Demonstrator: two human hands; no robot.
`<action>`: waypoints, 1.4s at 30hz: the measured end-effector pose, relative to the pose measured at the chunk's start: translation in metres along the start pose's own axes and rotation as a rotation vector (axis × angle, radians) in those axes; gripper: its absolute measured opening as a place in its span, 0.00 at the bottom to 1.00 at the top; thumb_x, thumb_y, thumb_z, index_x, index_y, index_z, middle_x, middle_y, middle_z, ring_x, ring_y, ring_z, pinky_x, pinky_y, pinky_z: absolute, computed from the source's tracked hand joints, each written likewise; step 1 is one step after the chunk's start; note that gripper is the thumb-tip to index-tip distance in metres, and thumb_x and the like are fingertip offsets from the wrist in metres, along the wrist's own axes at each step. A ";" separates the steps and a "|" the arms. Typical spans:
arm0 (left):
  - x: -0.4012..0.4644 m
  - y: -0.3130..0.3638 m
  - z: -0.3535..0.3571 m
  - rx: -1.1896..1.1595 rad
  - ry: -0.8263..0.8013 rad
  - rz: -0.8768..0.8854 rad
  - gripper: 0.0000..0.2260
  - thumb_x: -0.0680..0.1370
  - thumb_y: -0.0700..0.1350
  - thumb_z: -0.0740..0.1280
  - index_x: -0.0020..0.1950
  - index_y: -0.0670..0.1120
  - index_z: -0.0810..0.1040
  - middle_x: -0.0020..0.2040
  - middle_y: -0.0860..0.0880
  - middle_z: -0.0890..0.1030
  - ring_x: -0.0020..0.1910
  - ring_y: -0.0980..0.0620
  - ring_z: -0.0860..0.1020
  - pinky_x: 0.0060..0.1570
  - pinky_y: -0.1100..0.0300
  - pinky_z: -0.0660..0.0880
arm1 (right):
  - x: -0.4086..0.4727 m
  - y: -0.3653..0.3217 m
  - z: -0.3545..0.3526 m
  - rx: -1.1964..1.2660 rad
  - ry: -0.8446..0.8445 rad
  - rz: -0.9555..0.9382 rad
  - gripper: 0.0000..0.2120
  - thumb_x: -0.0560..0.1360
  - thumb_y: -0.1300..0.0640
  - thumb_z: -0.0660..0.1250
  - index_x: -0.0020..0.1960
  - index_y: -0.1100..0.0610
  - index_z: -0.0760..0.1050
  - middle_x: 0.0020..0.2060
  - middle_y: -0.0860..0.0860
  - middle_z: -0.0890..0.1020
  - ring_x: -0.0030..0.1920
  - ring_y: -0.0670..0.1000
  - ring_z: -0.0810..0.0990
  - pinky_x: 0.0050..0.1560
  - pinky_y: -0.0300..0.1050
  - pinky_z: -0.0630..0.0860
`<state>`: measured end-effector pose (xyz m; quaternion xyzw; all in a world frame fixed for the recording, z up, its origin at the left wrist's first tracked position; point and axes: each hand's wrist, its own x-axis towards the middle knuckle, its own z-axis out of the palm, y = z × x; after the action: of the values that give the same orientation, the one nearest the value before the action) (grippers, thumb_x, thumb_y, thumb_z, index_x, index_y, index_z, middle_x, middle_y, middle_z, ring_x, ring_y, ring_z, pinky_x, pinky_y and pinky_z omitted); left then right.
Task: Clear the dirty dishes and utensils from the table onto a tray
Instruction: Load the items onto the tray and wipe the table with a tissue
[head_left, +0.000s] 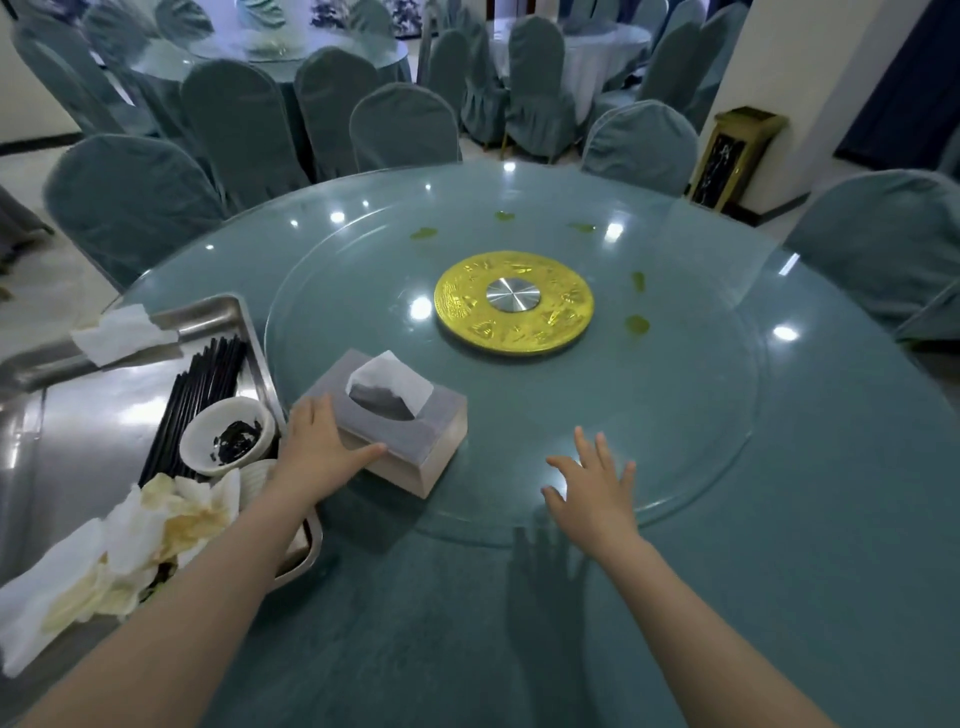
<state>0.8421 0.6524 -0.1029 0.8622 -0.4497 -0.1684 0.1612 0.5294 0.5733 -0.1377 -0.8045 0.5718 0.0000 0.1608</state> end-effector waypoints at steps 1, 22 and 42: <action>0.008 0.003 -0.001 0.039 -0.011 -0.011 0.51 0.67 0.65 0.72 0.77 0.41 0.49 0.77 0.41 0.53 0.76 0.40 0.53 0.73 0.43 0.57 | 0.005 -0.007 -0.005 0.024 0.018 -0.012 0.20 0.79 0.45 0.58 0.70 0.44 0.65 0.78 0.49 0.47 0.77 0.53 0.41 0.72 0.65 0.45; -0.003 0.014 0.032 0.080 -0.121 0.051 0.44 0.68 0.69 0.66 0.77 0.51 0.55 0.76 0.48 0.55 0.74 0.43 0.54 0.71 0.42 0.57 | 0.063 -0.107 -0.028 0.730 0.137 -0.149 0.07 0.78 0.56 0.61 0.54 0.55 0.74 0.53 0.52 0.80 0.60 0.55 0.75 0.53 0.46 0.70; -0.005 0.020 0.015 0.106 -0.258 0.133 0.38 0.72 0.56 0.68 0.78 0.51 0.55 0.76 0.47 0.56 0.74 0.42 0.56 0.72 0.43 0.56 | 0.035 -0.090 -0.073 1.052 -0.161 -0.183 0.03 0.65 0.55 0.70 0.38 0.51 0.81 0.34 0.46 0.80 0.37 0.46 0.76 0.40 0.43 0.72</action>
<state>0.8187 0.6436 -0.1075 0.8092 -0.5309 -0.2428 0.0670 0.6110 0.5491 -0.0520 -0.6593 0.4082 -0.2385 0.5846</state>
